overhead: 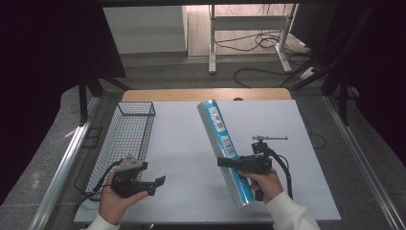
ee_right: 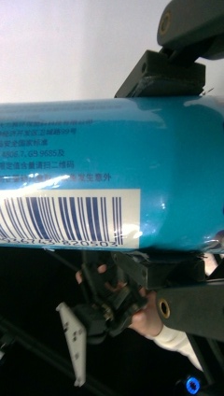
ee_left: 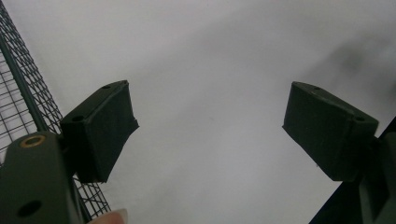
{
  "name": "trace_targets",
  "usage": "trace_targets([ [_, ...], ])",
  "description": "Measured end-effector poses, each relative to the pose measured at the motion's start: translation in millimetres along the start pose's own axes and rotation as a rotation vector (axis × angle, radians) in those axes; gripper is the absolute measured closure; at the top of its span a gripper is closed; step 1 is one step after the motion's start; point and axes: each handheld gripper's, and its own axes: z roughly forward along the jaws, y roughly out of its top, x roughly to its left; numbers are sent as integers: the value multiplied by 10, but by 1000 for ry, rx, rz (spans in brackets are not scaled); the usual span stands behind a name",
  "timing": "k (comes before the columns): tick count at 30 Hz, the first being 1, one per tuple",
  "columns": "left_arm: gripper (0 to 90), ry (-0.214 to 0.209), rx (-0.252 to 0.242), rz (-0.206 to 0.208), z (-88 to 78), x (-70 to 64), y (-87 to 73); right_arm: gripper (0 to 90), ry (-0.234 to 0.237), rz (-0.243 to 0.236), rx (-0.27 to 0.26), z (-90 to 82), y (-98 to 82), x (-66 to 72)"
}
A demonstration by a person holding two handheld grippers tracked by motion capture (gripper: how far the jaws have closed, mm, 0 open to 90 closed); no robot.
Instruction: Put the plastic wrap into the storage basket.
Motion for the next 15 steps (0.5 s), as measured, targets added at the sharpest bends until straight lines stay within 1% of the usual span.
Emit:
trace_targets([
  [2,164,-9,-16,-15,-19,8,13,322,17,14,-33,12,-2,7],
  [4,166,-40,-43,-45,-55,26,40,322,38,37,-63,25,-10,14],
  [5,166,-53,-53,-58,-69,33,52,321,38,38,-74,36,-16,36],
  [7,166,-89,-79,-95,-107,59,93,322,36,32,-76,43,-20,47],
  [9,167,-115,-101,-120,-131,67,142,322,52,39,-91,82,-38,67],
  [10,167,-115,-101,-120,-131,67,142,322,52,39,-91,82,-38,67],
  [12,169,-122,-108,-122,-136,55,175,321,72,55,-96,118,-49,70],
  [13,168,-125,-109,-120,-133,51,184,322,74,56,-97,131,-50,70],
  [14,169,-131,-110,-124,-133,43,196,322,75,58,-95,141,-51,72],
  [15,169,-149,-116,-135,-130,44,208,321,75,54,-93,155,-55,69],
])
